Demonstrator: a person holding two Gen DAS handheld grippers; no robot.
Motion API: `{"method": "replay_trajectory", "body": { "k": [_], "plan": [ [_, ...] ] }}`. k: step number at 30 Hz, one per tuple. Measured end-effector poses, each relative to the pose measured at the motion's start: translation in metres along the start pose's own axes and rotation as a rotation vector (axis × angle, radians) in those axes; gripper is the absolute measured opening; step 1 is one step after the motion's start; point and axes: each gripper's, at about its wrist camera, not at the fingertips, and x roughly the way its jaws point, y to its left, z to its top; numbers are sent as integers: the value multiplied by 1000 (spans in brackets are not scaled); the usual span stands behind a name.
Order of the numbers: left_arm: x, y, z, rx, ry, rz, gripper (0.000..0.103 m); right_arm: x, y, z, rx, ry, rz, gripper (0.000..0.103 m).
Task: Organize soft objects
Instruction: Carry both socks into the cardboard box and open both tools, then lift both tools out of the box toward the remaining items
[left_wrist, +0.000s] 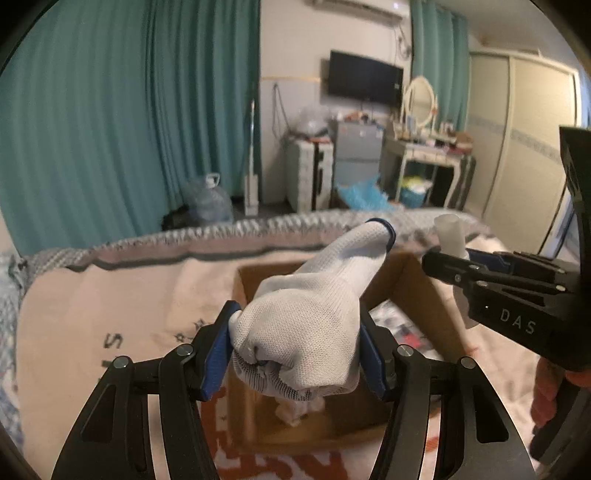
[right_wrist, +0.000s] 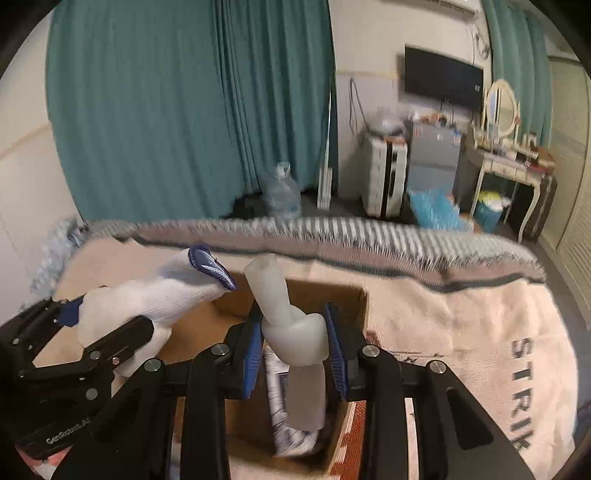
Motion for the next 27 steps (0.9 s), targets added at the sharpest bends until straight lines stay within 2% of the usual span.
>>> {"method": "replay_trajectory", "body": {
  "k": [4, 6, 9, 10, 12, 14, 17, 21, 23, 24, 27],
  "plan": [
    [29, -2, -11, 1, 36, -43, 61, 36, -12, -9, 6, 24, -20, 34],
    [34, -4, -14, 1, 33, -26, 62, 43, -17, -11, 12, 22, -25, 36],
    [29, -4, -16, -14, 18, 1, 81, 44, -22, -10, 30, 12, -20, 59],
    [23, -4, -14, -19, 7, 13, 85, 40, -23, -9, 36, 10, -19, 59],
    [9, -5, -8, -15, 0, 35, 85, 29, -21, -6, 31, 1, -21, 59],
    [-7, -5, 1, -15, -16, 44, 85, 8, -18, 1, 21, -20, -33, 59],
    [-52, -8, 16, -15, -60, 51, 85, -39, -13, 13, 20, -54, -35, 59],
    [-122, -12, 37, -15, -102, 54, 85, -119, 1, 26, 8, -118, -65, 63],
    [-160, -16, 46, -10, -133, 56, 92, -161, 11, 28, 6, -137, -91, 63],
    [-178, -16, 52, -10, -151, 55, 92, -185, 17, 29, 1, -147, -103, 63],
    [-237, -17, 55, -18, -215, 78, 92, -238, 33, 26, -16, -182, -121, 76]
  ]
}}
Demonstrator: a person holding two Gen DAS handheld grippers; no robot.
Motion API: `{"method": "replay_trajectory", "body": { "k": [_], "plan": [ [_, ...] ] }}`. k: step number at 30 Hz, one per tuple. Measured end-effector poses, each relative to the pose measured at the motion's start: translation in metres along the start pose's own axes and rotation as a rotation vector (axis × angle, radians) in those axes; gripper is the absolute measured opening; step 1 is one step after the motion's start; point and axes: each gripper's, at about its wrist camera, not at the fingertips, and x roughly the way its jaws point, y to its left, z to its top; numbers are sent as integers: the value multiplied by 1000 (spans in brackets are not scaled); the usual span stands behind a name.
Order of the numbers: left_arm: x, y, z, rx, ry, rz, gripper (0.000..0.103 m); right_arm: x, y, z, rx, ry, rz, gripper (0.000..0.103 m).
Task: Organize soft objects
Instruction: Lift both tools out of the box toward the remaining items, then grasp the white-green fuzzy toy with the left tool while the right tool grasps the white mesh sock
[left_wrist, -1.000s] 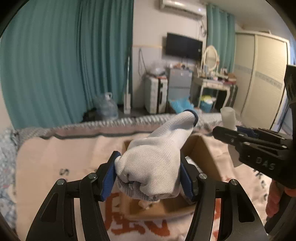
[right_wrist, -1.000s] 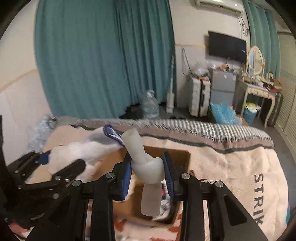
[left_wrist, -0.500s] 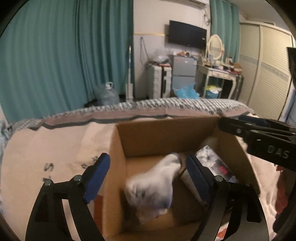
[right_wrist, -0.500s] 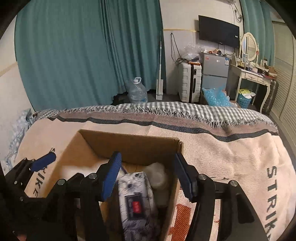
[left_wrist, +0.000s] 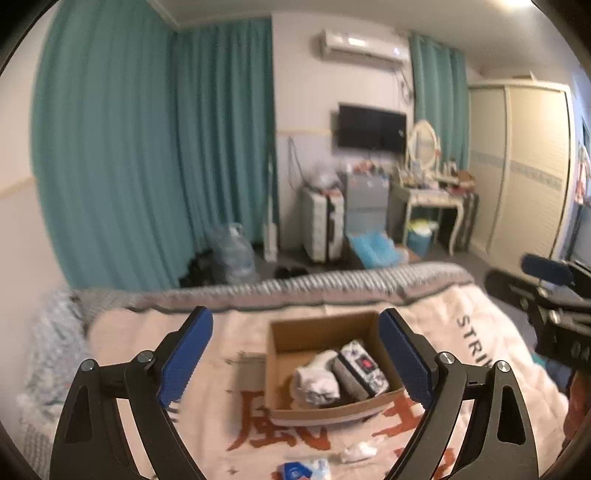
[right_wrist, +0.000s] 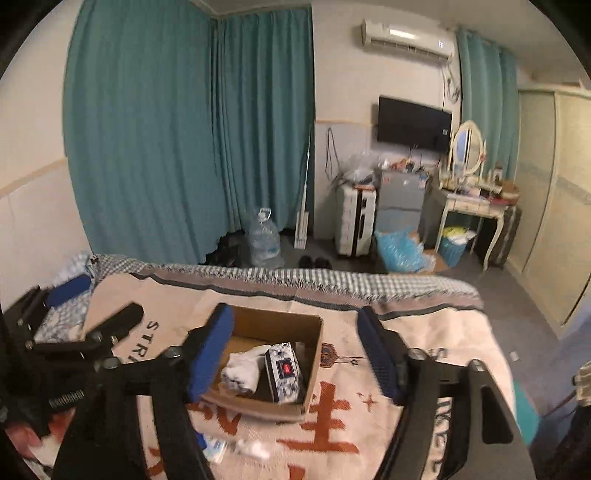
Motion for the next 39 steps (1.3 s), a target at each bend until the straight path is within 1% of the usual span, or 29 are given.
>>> {"method": "replay_trajectory", "body": {
  "k": [1, 3, 4, 5, 7, 10, 11, 12, 13, 14, 17, 19, 21, 23, 26, 27, 29, 30, 32, 33, 34, 35, 37, 39],
  "plan": [
    [-14, 1, 3, -2, -22, 6, 92, -23, 4, 1, -8, -19, -9, 79],
    [-49, 3, 6, 3, -44, 2, 92, -50, 9, 0, -15, -36, -3, 82],
    [-58, 5, 5, 0, -50, -3, 93, -66, 10, -2, -6, -47, 12, 86],
    [-70, 9, 3, -12, -59, -8, 93, -78, 11, -6, 4, -50, 29, 88],
    [-87, 17, -7, -31, -60, -10, 93, -95, 12, -16, 11, -52, 32, 89],
    [-94, 24, -29, -31, -30, -15, 93, -108, 18, -38, -12, -42, 5, 89],
    [-92, 26, -34, -31, -15, -17, 93, -110, 19, -48, -14, -35, 17, 89],
    [-90, 28, -43, -30, 3, -16, 93, -110, 20, -57, -10, -22, 48, 89],
    [-88, 30, -54, -27, 22, -6, 93, -109, 20, -68, 4, -15, 85, 89],
    [-85, 32, -62, -24, 33, 1, 92, -107, 21, -78, 12, -8, 100, 89],
    [-68, 36, -95, -22, 99, 31, 92, -89, 30, -108, -7, 26, 87, 89],
    [-59, 41, -118, -61, 133, 43, 92, -72, 34, -129, -16, 65, 94, 89],
    [-46, 43, -142, -87, 158, 25, 92, -47, 38, -154, -13, 112, 103, 89],
    [-32, 38, -166, -93, 195, 21, 92, -23, 38, -179, -9, 169, 92, 89],
    [-5, 32, -193, -84, 246, 25, 92, 21, 30, -213, 45, 270, 72, 88],
    [5, 29, -202, -80, 264, 25, 92, 39, 25, -228, 70, 314, 55, 85],
    [24, 25, -220, -71, 303, 33, 92, 62, 19, -246, 90, 370, 41, 78],
    [34, 23, -228, -67, 319, 32, 92, 72, 15, -255, 100, 400, 28, 73],
    [49, 18, -243, -50, 348, 15, 92, 90, 8, -272, 127, 445, 19, 69],
    [57, 13, -251, -37, 365, 1, 92, 98, 8, -278, 139, 464, 22, 64],
    [63, 10, -258, -28, 379, -8, 92, 106, 8, -285, 146, 483, 30, 56],
    [68, 8, -263, -20, 388, -17, 92, 113, 10, -290, 150, 503, 41, 52],
    [79, 6, -275, -7, 419, -46, 92, 126, 15, -300, 152, 531, 72, 32],
    [89, 9, -284, -20, 449, -63, 91, 131, 21, -305, 124, 530, 65, 29]
  ]
}}
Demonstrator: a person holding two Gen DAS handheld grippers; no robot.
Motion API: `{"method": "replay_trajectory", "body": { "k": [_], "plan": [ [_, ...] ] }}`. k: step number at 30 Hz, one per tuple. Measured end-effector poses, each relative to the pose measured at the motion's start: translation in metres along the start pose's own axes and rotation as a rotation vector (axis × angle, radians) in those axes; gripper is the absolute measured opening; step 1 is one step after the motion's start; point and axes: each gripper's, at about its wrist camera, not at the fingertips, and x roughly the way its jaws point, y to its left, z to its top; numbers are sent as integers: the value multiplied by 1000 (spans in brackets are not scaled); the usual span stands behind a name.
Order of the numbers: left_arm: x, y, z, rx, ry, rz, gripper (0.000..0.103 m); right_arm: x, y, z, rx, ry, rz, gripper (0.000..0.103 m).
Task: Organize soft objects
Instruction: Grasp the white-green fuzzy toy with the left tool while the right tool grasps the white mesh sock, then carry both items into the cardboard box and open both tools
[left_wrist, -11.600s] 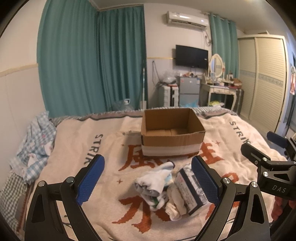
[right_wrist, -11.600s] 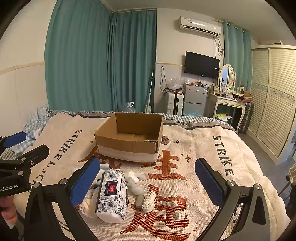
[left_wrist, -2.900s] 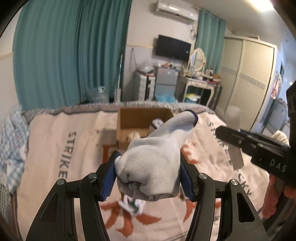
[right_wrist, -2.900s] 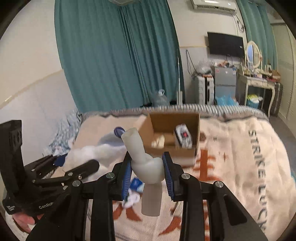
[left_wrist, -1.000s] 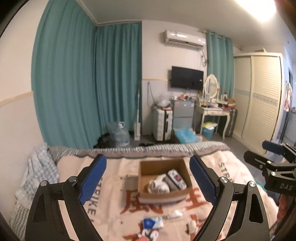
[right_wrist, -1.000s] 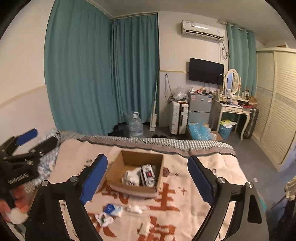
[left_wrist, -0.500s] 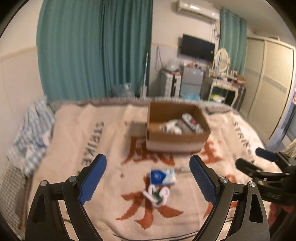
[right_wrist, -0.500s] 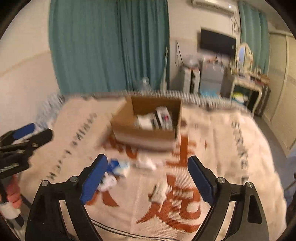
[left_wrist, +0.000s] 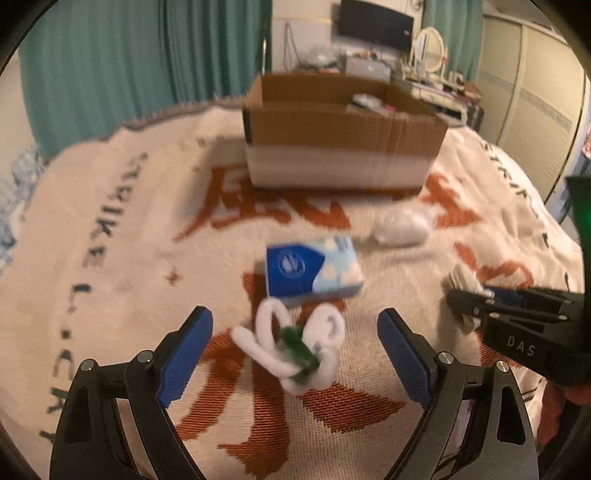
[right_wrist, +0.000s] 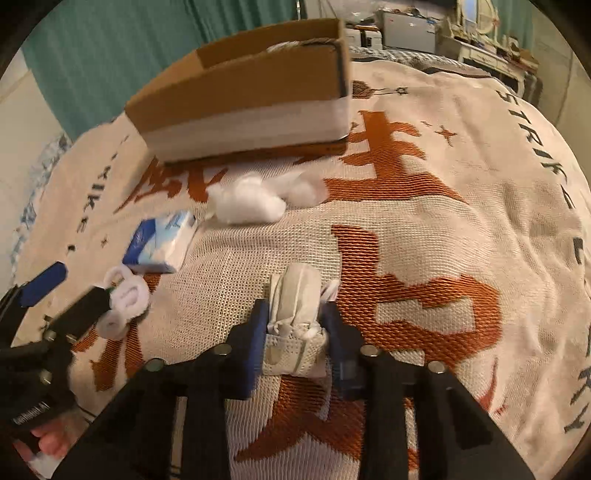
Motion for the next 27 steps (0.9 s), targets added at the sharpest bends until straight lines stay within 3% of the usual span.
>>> {"method": "replay_trajectory", "body": {
  "k": [4, 5, 8, 9, 13, 16, 27],
  "plan": [
    [18, 11, -6, -39, 49, -28, 89, 1, 5, 0, -29, -37, -28, 28],
    [21, 13, -8, -47, 60, -38, 77, 0, 5, 1, -25, -42, -27, 28],
    [32, 14, -13, -54, 116, -73, 56, 0, 7, 3, -20, -50, -26, 27],
    [33, 13, -15, -51, 123, -83, 53, 0, 8, 3, -23, -52, -28, 27],
    [24, 7, -18, -20, 111, -107, 48, -3, 13, 1, -36, -50, -19, 27],
    [9, 3, -22, 1, 107, -112, 47, -15, 12, -4, 3, -42, 76, 27],
    [-72, -7, -15, 18, -1, -126, 46, -105, 23, -14, -28, -167, 108, 27]
  ]
}}
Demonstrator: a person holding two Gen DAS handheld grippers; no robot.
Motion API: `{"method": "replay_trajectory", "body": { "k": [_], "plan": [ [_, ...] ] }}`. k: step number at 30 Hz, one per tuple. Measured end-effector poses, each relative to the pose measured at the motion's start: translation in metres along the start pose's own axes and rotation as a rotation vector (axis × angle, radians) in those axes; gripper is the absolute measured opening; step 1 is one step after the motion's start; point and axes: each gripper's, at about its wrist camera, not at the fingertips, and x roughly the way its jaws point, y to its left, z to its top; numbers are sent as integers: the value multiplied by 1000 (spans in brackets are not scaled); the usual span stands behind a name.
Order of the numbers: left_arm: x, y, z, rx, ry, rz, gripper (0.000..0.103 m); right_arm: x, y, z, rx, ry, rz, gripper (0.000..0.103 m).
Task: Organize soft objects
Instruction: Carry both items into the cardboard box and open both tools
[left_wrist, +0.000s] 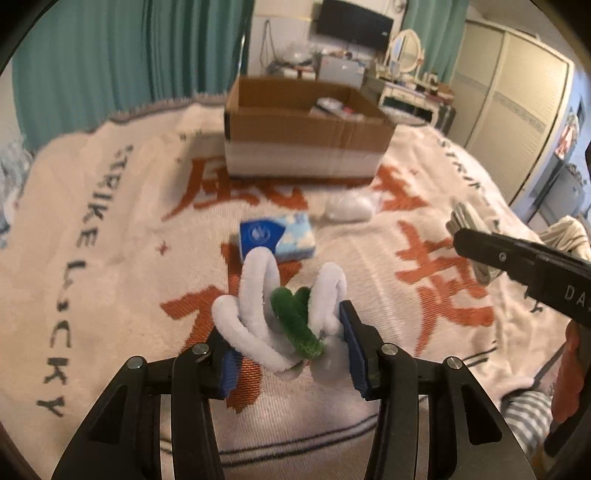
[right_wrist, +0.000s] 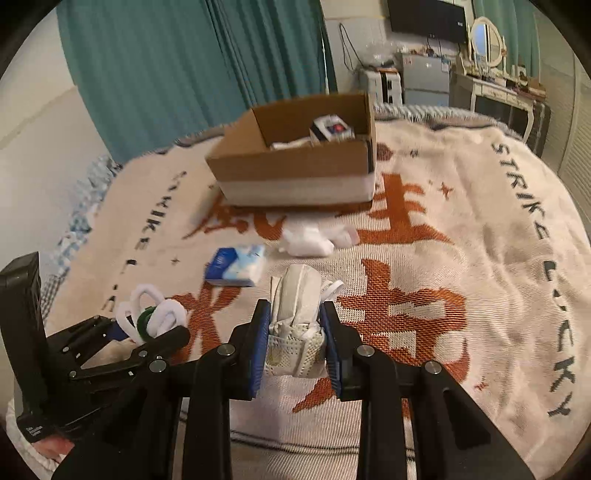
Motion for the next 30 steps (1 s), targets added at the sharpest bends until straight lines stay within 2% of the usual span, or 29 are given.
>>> {"method": "replay_trajectory", "body": {
  "k": [5, 10, 18, 25, 30],
  "plan": [
    [-38, -7, 15, 12, -78, -22, 46, -37, 13, 1, -37, -51, -3, 27],
    [-67, -14, 40, 43, -156, -36, 46, -74, 25, 21, -81, -128, 2, 27],
    [-78, -18, 104, 83, -253, -14, 46, -105, 27, 98, -127, -249, 11, 27],
    [-49, -12, 169, 96, -296, -4, 46, -86, 20, 169, -148, -302, 54, 27],
    [-1, 1, 210, 91, -299, 21, 46, -29, 13, 219, -161, -285, 73, 27]
  ]
}}
